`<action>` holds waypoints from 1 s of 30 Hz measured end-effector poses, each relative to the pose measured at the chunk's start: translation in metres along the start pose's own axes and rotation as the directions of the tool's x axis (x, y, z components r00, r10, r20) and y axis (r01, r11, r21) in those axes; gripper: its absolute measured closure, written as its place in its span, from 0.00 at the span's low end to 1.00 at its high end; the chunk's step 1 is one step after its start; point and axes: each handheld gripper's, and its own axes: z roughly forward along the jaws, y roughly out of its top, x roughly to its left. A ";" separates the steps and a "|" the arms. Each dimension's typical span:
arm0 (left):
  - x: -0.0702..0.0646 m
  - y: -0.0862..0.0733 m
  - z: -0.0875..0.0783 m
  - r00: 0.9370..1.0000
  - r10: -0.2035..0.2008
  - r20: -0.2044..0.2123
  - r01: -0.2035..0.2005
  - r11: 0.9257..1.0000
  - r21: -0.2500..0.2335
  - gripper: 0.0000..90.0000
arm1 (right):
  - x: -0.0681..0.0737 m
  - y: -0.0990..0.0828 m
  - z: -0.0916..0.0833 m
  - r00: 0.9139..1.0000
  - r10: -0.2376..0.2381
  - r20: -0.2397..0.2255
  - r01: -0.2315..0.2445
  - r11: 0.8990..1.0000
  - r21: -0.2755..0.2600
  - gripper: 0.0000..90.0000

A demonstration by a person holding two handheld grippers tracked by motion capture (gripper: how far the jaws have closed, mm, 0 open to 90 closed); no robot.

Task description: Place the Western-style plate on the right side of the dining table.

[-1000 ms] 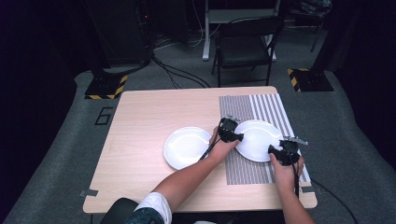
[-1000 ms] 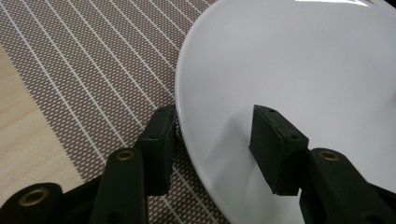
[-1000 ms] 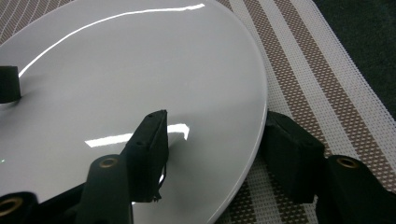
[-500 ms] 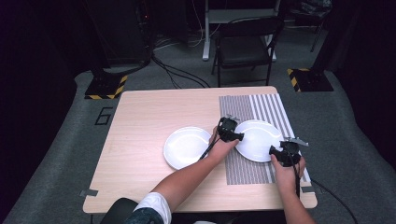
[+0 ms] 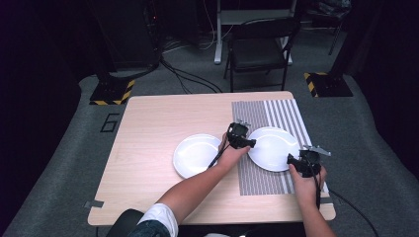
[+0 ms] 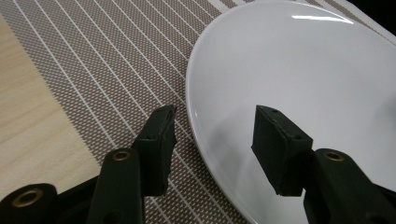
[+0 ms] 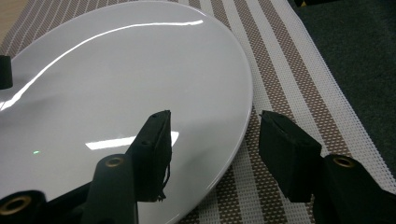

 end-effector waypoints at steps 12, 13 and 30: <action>0.009 0.005 -0.036 1.000 0.014 0.014 -0.013 0.998 -0.063 0.54 | 0.014 0.005 -0.025 0.995 -0.047 -0.084 0.044 0.998 -0.040 0.49; 0.010 0.005 -0.038 1.000 0.014 0.012 -0.013 0.998 -0.066 0.53 | 0.015 0.005 -0.026 0.994 -0.053 -0.094 0.049 0.998 -0.046 0.49; 0.035 -0.006 -0.073 0.999 -0.010 -0.033 0.007 0.995 -0.100 0.52 | 0.032 0.012 -0.037 0.979 -0.112 -0.172 0.099 0.992 -0.081 0.49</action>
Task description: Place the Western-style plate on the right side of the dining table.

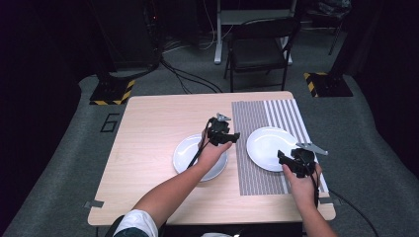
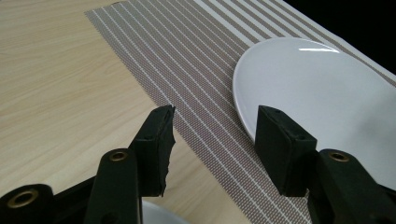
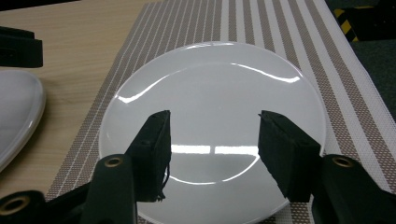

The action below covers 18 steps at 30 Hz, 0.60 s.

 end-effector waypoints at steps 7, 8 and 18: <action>0.015 -0.006 -0.024 0.999 -0.011 -0.033 0.010 0.999 -0.034 0.52 | 0.013 0.006 -0.004 0.999 -0.026 -0.046 0.026 1.000 -0.008 0.49; 0.016 -0.007 -0.027 0.999 -0.011 -0.037 0.009 0.999 -0.037 0.52 | 0.016 0.007 -0.004 0.998 -0.024 -0.052 0.024 1.000 -0.009 0.49; 0.041 -0.020 -0.069 0.996 -0.022 -0.086 0.016 0.997 -0.074 0.52 | 0.036 0.015 -0.009 0.989 -0.084 -0.122 0.083 0.996 -0.013 0.49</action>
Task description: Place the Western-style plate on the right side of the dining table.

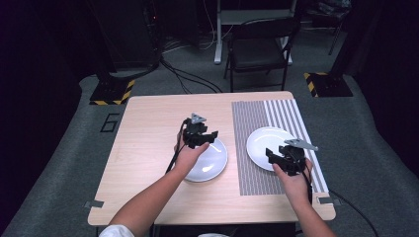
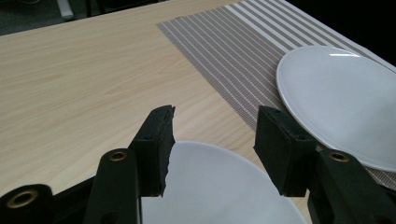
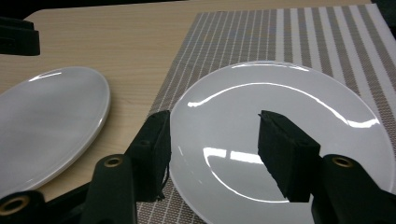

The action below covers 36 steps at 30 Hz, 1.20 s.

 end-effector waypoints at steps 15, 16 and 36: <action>0.054 -0.028 -0.053 0.988 -0.096 -0.121 0.092 0.995 -0.034 0.52 | 0.022 0.007 0.015 0.994 -0.066 -0.083 0.067 0.998 0.013 0.49; 0.054 -0.028 -0.053 0.988 -0.096 -0.121 0.092 0.995 -0.034 0.52 | 0.022 0.007 0.015 0.994 -0.066 -0.083 0.067 0.998 0.013 0.49; 0.074 -0.067 -0.086 0.988 -0.066 -0.139 0.063 0.998 -0.025 0.50 | 0.049 -0.006 0.022 0.965 -0.139 -0.223 0.148 0.989 0.025 0.50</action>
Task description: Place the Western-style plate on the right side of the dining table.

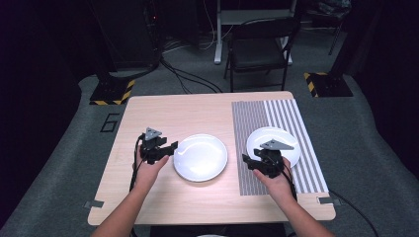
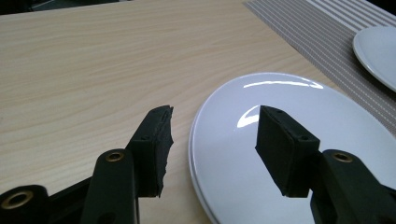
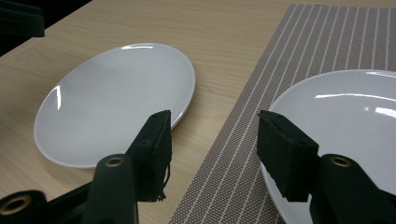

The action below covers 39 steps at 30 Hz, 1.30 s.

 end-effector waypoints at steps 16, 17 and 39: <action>0.019 -0.034 -0.005 0.999 -0.053 0.003 0.053 0.998 0.036 0.48 | 0.023 -0.022 0.011 0.994 -0.076 -0.079 0.079 0.996 0.035 0.51; 0.021 -0.036 -0.005 0.998 -0.062 0.005 0.062 0.998 0.034 0.48 | 0.026 -0.025 0.013 0.992 -0.089 -0.088 0.093 0.995 0.038 0.51; 0.026 -0.053 0.008 0.998 -0.061 0.019 0.059 0.994 0.089 0.49 | 0.036 -0.049 0.025 0.985 -0.128 -0.112 0.136 0.988 0.073 0.50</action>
